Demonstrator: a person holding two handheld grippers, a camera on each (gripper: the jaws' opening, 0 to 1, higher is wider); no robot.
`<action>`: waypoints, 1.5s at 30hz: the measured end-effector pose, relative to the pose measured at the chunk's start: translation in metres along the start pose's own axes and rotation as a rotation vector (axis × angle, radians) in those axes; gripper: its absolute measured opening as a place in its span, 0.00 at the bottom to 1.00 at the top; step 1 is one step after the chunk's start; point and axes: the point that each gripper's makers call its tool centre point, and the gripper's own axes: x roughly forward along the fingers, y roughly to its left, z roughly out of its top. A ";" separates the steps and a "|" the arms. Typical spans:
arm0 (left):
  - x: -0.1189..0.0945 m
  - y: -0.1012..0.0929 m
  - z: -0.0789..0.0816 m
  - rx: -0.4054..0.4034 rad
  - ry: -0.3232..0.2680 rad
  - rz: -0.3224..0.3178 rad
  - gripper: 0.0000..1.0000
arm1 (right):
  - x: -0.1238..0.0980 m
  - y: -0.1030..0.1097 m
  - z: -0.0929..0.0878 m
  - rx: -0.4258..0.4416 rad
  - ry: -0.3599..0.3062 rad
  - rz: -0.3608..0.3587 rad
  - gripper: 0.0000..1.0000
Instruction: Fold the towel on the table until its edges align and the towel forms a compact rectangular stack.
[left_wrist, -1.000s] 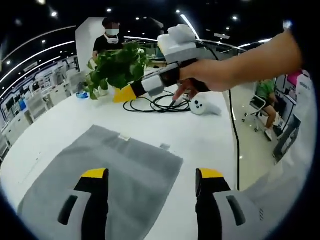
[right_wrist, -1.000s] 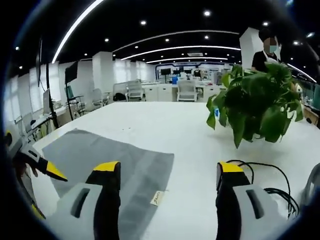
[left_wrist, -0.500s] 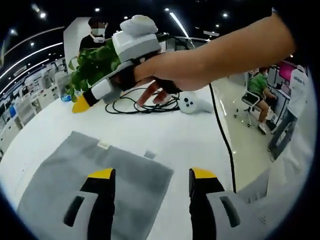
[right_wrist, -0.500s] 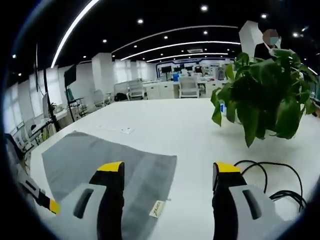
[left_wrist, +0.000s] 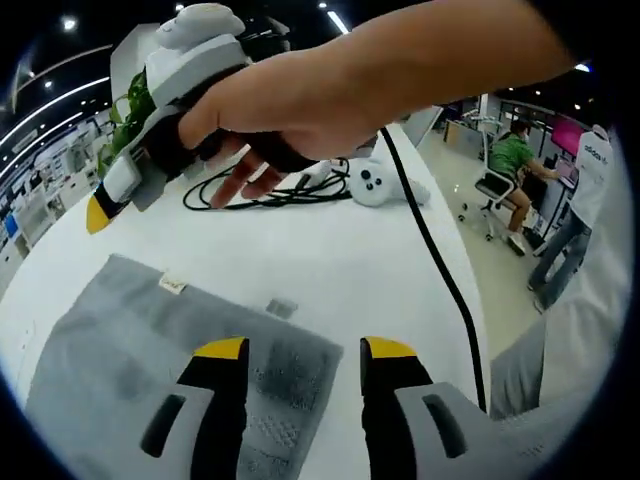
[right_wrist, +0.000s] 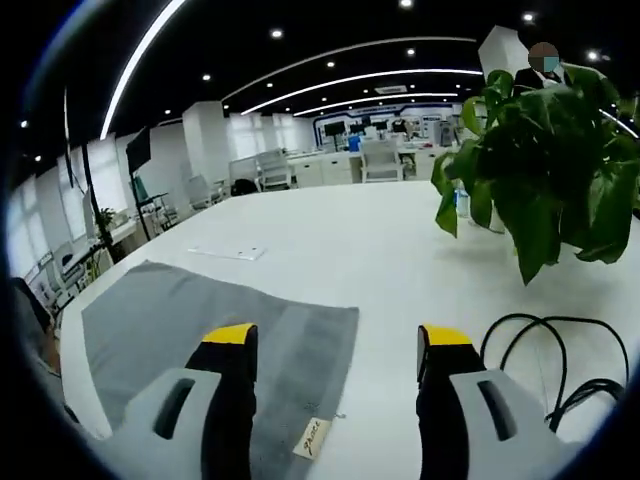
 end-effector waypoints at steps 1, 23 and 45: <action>0.002 0.000 -0.003 0.005 0.012 -0.002 0.42 | 0.005 -0.001 -0.005 -0.001 0.019 -0.007 0.63; 0.015 0.004 -0.021 0.020 0.078 -0.004 0.35 | 0.079 0.006 -0.034 -0.086 0.161 0.021 0.48; 0.016 0.012 -0.022 0.025 0.118 0.032 0.11 | 0.087 0.003 -0.041 -0.152 0.212 0.064 0.12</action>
